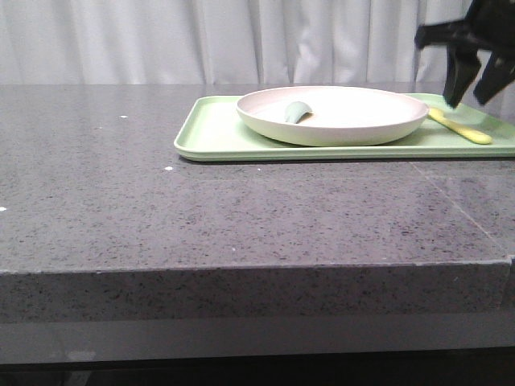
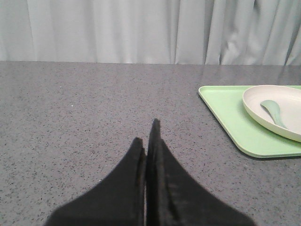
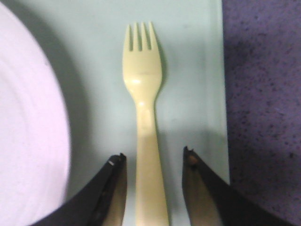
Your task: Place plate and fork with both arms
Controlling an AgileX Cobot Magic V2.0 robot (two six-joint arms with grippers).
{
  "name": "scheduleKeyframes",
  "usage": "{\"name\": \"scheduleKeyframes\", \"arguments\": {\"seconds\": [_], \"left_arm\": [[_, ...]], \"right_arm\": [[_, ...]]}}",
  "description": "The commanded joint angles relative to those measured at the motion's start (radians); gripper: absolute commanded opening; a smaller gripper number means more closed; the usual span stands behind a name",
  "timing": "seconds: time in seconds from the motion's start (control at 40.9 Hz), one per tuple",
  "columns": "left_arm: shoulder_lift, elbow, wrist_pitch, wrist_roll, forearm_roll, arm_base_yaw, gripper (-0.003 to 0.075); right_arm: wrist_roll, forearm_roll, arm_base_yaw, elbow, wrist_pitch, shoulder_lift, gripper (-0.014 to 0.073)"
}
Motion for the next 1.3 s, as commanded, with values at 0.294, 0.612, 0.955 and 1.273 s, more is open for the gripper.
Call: {"name": "scheduleKeyframes", "arguments": {"seconds": [0.294, 0.612, 0.955, 1.273], "left_arm": [[0.009, -0.026, -0.084, -0.011, -0.004, 0.000, -0.0018], [0.009, -0.026, -0.084, -0.011, -0.004, 0.000, -0.0018], [0.009, -0.026, -0.084, -0.011, -0.004, 0.000, -0.0018], [0.009, -0.026, -0.084, -0.011, -0.004, 0.000, -0.0018]], "right_arm": [[0.000, -0.009, -0.007, -0.031, 0.001, -0.234, -0.0018], [0.000, -0.009, 0.024, 0.269, -0.131, -0.490, -0.0068], [-0.069, -0.009, 0.026, 0.708, -0.366, -0.912, -0.0068], [-0.069, -0.009, 0.026, 1.046, -0.512, -1.309, -0.0068]]}}
